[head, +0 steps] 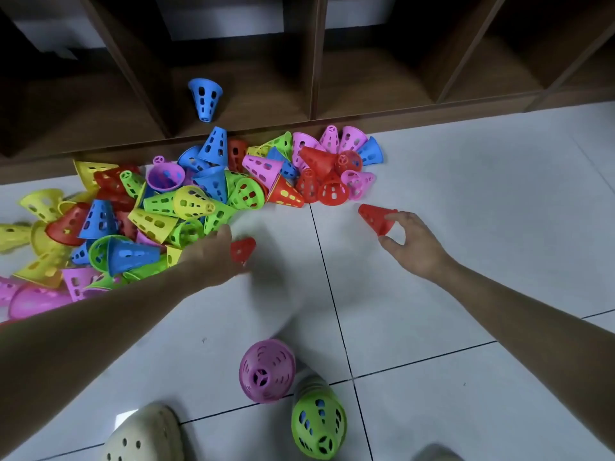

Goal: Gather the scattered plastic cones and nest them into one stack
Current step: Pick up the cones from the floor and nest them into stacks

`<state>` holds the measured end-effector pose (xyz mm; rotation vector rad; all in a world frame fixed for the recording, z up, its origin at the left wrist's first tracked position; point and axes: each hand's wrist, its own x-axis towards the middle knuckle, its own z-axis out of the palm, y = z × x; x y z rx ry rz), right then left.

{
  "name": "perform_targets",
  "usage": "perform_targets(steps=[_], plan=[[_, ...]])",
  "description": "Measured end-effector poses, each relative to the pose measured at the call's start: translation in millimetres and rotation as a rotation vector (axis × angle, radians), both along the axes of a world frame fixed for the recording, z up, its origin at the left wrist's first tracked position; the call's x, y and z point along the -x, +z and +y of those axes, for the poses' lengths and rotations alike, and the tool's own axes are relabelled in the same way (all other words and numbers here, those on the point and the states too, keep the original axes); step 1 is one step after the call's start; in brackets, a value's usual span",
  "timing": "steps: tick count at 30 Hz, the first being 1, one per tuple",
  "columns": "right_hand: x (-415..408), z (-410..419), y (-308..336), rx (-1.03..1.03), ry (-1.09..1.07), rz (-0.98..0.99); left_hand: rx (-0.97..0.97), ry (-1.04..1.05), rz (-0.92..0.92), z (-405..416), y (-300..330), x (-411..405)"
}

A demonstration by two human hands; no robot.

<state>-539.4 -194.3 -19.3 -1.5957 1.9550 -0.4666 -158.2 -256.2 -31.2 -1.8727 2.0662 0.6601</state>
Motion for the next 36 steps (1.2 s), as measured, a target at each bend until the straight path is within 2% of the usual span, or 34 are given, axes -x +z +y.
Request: perform_targets(steps=[3, 10, 17, 22, 24, 28, 30, 34, 36], plan=[[9, -22, -6, -0.079, 0.013, 0.055, -0.089, -0.023, 0.063, 10, -10, -3], [-2, -47, -8, -0.244, -0.095, 0.081, -0.059, -0.208, 0.058, 31, -24, -8], [-30, -33, -20, -0.279, -0.222, -0.094, -0.058, -0.230, 0.098, 32, -30, -14], [-41, -18, -17, -0.414, -0.142, -0.049, -0.080, -0.213, 0.131, 33, -27, -15], [-42, -7, -19, -0.453, -0.103, 0.000, -0.128, -0.179, 0.233, 39, -22, -13], [-47, 25, -4, -0.491, -0.072, 0.032, -0.196, -0.030, 0.587, 60, 0, 7], [-51, 38, 5, -0.497, -0.122, -0.088, -0.182, 0.072, 0.709, 70, 18, 22], [-64, 60, 33, -0.612, -0.320, -0.653, -0.164, 0.184, 0.901, 89, 49, 35], [-69, 75, 52, -0.657, -0.339, -0.845, -0.179, 0.178, 1.001, 100, 63, 33]])
